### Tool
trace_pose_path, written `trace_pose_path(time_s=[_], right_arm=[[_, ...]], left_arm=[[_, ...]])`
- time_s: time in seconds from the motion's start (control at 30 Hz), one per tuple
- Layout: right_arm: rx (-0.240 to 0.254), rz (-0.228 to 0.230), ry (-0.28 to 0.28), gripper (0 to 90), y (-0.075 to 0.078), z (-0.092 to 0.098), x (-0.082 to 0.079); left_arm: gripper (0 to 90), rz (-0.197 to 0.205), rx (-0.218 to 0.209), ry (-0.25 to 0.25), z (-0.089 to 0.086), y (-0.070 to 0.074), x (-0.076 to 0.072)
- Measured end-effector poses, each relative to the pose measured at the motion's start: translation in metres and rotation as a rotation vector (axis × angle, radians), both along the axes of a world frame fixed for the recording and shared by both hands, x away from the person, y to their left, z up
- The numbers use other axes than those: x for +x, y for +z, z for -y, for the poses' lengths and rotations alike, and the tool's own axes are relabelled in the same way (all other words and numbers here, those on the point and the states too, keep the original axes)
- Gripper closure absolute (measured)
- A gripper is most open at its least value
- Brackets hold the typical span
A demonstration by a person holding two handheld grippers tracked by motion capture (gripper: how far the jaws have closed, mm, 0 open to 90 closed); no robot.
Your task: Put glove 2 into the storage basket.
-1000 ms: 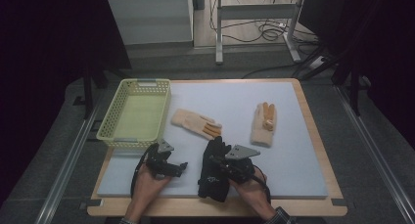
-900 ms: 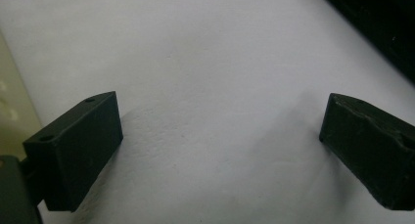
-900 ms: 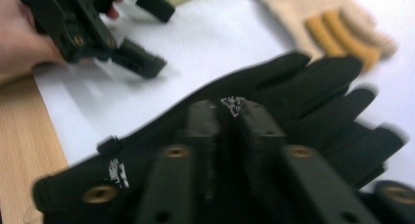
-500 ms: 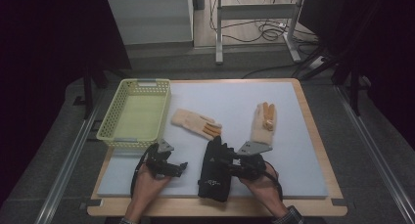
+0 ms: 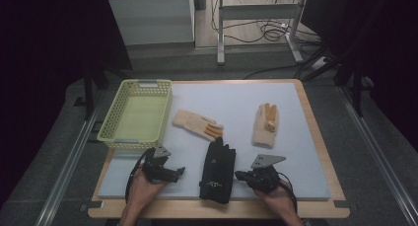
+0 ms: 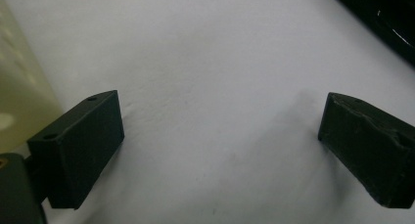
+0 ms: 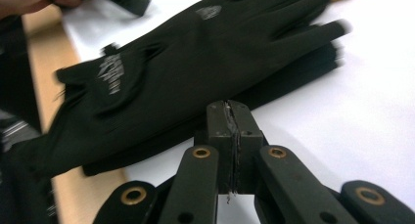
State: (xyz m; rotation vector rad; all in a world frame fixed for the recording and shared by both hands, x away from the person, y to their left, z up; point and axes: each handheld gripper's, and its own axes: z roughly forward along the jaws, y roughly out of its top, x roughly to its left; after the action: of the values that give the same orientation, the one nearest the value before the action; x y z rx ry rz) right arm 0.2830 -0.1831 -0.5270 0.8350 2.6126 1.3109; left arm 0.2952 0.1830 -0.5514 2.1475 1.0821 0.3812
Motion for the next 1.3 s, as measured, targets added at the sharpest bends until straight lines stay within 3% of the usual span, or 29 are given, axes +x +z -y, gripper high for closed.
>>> trace_pose_path(time_s=[0.23,0.37,0.67,0.93,1.3], right_arm=[[-0.034,-0.007,0.067,87.8,-0.005,-0.015,-0.01],[-0.037,-0.012,0.076,87.8,-0.009,-0.021,-0.01],[-0.037,0.012,0.078,87.7,-0.011,-0.042,-0.009],[-0.043,0.046,0.059,88.1,-0.011,-0.063,0.003],[-0.064,0.057,0.051,88.0,-0.011,-0.091,0.015]], left_arm=[[6.5,0.005,-0.003,-0.048,-0.009,0.0,-0.001],[6.3,0.005,-0.001,-0.048,-0.008,0.0,-0.001],[6.5,0.009,-0.001,-0.053,-0.009,0.0,-0.001],[5.7,0.005,-0.001,-0.058,-0.021,-0.001,0.0],[4.8,0.004,0.004,-0.057,-0.02,-0.001,0.0]])
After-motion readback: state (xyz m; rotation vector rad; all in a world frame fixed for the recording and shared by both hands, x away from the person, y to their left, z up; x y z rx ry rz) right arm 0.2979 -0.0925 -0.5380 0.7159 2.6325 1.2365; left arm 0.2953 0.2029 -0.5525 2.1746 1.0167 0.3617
